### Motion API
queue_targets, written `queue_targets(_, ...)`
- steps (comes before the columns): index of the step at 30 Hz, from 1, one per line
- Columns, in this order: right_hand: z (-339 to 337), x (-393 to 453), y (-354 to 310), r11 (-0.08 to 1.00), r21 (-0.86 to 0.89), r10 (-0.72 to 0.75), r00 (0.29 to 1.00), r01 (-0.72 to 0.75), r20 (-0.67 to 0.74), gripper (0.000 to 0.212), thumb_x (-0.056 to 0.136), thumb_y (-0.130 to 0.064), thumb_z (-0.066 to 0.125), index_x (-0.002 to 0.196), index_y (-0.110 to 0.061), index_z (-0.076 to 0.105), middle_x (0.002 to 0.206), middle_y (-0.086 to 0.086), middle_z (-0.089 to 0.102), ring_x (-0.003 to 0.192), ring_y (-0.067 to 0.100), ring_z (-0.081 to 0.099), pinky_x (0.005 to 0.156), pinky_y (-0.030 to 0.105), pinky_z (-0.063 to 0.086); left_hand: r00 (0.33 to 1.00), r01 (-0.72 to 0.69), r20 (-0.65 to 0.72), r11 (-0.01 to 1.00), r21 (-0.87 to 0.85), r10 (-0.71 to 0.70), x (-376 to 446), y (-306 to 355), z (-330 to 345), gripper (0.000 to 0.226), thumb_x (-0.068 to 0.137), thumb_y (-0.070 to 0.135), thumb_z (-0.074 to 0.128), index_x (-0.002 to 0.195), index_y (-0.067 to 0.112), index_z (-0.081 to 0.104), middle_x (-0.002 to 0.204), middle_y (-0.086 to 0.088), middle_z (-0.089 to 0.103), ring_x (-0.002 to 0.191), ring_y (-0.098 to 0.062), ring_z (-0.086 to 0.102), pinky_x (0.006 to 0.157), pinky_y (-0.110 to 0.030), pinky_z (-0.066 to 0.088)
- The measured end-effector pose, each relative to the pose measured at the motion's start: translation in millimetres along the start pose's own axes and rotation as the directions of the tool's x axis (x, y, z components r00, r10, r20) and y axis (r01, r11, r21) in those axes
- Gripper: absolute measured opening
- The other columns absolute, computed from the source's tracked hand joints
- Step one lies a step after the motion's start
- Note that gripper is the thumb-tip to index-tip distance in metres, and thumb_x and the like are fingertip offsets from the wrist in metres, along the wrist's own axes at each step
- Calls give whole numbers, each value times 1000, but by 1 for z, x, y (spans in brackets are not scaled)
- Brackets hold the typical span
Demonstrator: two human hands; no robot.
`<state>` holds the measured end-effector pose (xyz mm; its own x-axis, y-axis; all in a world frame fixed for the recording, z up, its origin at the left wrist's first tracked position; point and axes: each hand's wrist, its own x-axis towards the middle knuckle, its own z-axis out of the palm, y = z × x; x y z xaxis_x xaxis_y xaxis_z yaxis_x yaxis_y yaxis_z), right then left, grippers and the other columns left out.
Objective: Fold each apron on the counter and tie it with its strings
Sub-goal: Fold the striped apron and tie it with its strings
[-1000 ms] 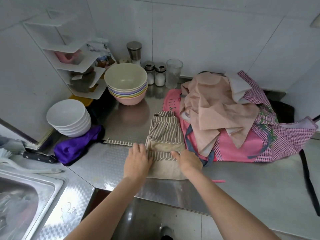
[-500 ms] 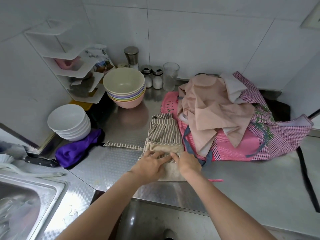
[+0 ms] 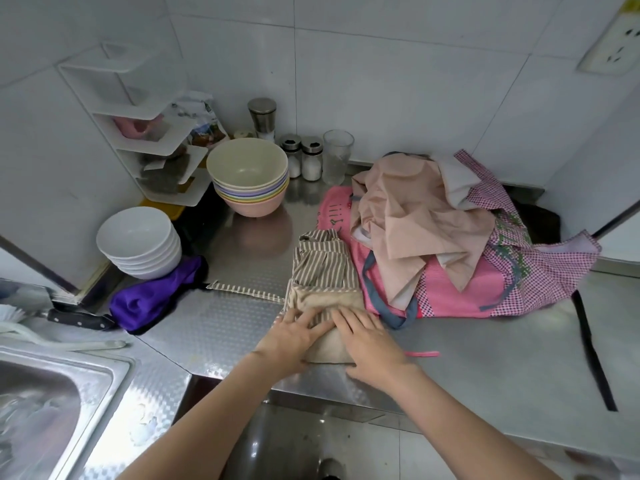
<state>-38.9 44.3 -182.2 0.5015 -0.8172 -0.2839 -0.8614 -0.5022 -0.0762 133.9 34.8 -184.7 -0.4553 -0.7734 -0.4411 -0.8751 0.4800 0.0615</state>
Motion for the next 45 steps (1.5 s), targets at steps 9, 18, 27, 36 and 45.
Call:
queue_targets(9, -15, -13, 15, 757, 605, 210, 969, -247, 134, 41, 71, -35, 69, 105, -21, 51, 92, -6, 56, 86, 14, 54, 62, 22, 42, 978, 140, 23, 569, -811, -209, -19, -22, -3, 63, 63, 44, 78, 118, 20, 57, 104, 3, 64, 94, -13, 60, 81, -21, 45)
queue_targets(18, -7, 1, 22, 256, 885, 483, 845, -389, 232, 43, 77, -35, 72, 115, -19, 60, 109, -4, 64, 104, 14, 58, 82, 25, 47, 824, 352, 115, 341, -872, -555, 7, -14, 5, 69, 79, 53, 64, 127, 6, 54, 125, -13, 60, 118, -27, 55, 100, -34, 44)
queue_targets(27, 1, 10, 19, 363, 825, 525, 826, -434, 204, 36, 85, -46, 58, 110, -26, 43, 112, 2, 57, 105, 23, 54, 85, 35, 43, 808, 371, 131, 324, -870, -574, 19, -14, 7, 70, 81, 51, 63, 131, 4, 48, 127, -14, 58, 120, -29, 52, 103, -37, 42)
queue_targets(36, -2, 18, 15, 356, 830, 570, 803, -429, 171, 35, 92, -44, 50, 111, -15, 45, 110, 7, 57, 108, 27, 54, 79, 32, 38, 766, 464, 157, 367, -807, -623, 26, -10, 3, 80, 82, 57, 57, 136, 2, 35, 129, -15, 54, 122, -31, 50, 102, -41, 41)
queue_targets(45, -16, 10, 3, 572, 686, 593, 805, -449, 31, 48, 94, -37, 50, 134, -14, 35, 134, 11, 39, 123, 31, 43, 90, 36, 40, 779, 173, -567, 961, -214, -267, -1, 11, -2, 72, 75, 24, 71, 136, 14, 34, 132, -14, 45, 117, -33, 50, 89, -44, 47)
